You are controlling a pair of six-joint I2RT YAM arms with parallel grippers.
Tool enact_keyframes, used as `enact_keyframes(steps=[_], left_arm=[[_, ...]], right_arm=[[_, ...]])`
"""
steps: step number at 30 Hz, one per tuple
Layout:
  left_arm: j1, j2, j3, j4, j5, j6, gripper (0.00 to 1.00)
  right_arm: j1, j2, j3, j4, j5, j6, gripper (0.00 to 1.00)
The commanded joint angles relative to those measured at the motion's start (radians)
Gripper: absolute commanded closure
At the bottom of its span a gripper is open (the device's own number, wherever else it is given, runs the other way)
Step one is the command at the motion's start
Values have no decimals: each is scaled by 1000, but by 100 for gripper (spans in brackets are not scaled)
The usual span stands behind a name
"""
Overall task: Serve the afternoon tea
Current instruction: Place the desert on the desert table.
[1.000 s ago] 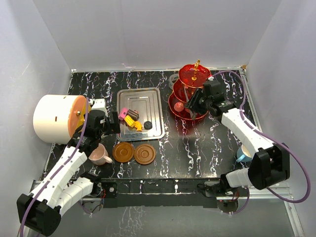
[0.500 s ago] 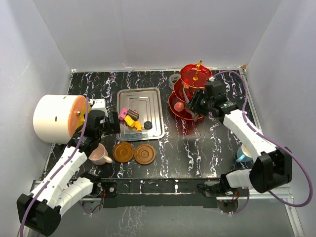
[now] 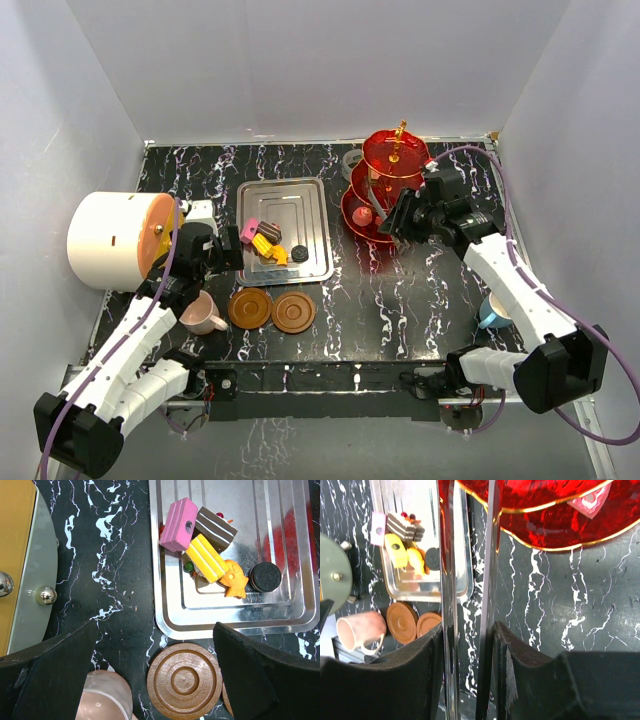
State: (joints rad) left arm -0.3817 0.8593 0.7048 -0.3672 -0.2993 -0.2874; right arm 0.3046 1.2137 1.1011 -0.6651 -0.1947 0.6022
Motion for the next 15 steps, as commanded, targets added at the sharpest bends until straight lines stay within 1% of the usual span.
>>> enact_keyframes(steps=[1,6,9,11,15], left_arm=[[-2,-23,5,-3,-11,5,1],[-1,-22,5,-1,-11,7,1],[-2,-24,4,-1,-11,7,1],[-2,-23,7,-3,-12,7,1],[-2,-28,9,-7,-19,5,1]], right_arm=[[-4,-60,30,-29,-81,-89,65],[2,-133,6,-11,-129,-170,66],[28,-162,14,-9,-104,-222,66],[70,-175,13,6,-27,-255,65],[190,-171,10,17,230,-327,66]])
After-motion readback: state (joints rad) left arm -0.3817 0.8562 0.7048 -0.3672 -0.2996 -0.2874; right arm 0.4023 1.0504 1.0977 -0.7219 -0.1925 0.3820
